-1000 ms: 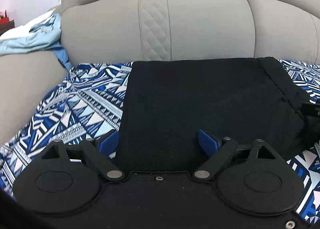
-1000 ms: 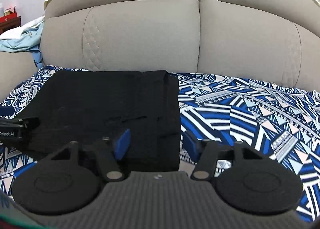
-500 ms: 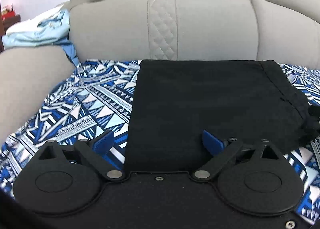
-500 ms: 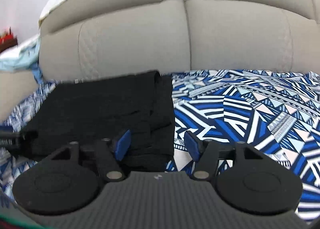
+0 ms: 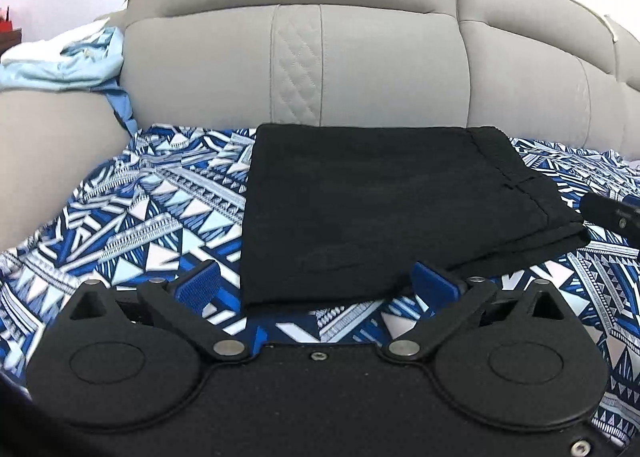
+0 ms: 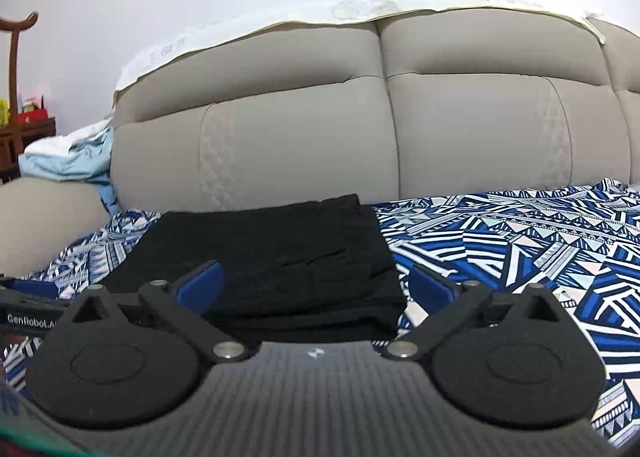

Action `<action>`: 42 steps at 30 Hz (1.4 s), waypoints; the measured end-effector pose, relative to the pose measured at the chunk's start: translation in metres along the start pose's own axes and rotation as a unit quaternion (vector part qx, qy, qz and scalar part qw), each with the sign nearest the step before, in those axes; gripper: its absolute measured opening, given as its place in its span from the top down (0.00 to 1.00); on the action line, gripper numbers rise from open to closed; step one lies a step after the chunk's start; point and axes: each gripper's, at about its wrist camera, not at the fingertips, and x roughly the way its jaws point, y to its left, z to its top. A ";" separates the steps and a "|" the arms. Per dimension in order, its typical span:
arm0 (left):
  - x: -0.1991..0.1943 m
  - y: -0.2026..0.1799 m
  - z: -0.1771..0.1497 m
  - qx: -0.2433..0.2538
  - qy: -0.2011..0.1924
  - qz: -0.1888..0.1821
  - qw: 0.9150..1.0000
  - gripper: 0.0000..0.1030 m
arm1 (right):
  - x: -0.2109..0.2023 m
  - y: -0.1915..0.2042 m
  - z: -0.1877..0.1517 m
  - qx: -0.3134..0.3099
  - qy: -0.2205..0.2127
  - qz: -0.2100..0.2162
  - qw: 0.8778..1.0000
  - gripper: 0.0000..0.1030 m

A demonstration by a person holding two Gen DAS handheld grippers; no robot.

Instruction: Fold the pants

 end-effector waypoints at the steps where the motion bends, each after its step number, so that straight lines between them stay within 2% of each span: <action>1: 0.002 0.002 -0.004 -0.001 0.001 -0.001 1.000 0.00 | 0.001 0.003 -0.002 -0.010 0.001 -0.001 1.000 0.00; 5: 0.011 0.002 -0.014 0.005 0.009 0.002 1.000 0.00 | 0.009 0.009 -0.011 -0.036 0.015 -0.011 0.999 0.00; 9: 0.019 -0.003 -0.012 0.001 0.019 -0.011 1.000 0.00 | 0.017 0.007 -0.019 -0.031 0.033 -0.014 0.999 0.00; 14: 0.025 -0.006 -0.016 -0.003 0.023 -0.001 1.000 0.00 | 0.028 0.009 -0.030 -0.036 0.046 -0.018 0.998 0.00; 19: 0.019 -0.010 -0.025 0.015 0.009 0.000 1.000 0.00 | 0.041 0.016 -0.034 -0.051 0.085 -0.013 0.995 0.00; 28: 0.016 -0.008 -0.032 0.021 -0.009 -0.007 1.000 0.00 | 0.044 0.022 -0.035 -0.070 0.091 -0.010 0.993 0.00; 42: 0.020 -0.007 -0.030 0.013 -0.010 -0.009 1.000 0.00 | 0.044 0.022 -0.035 -0.070 0.091 -0.008 0.993 0.00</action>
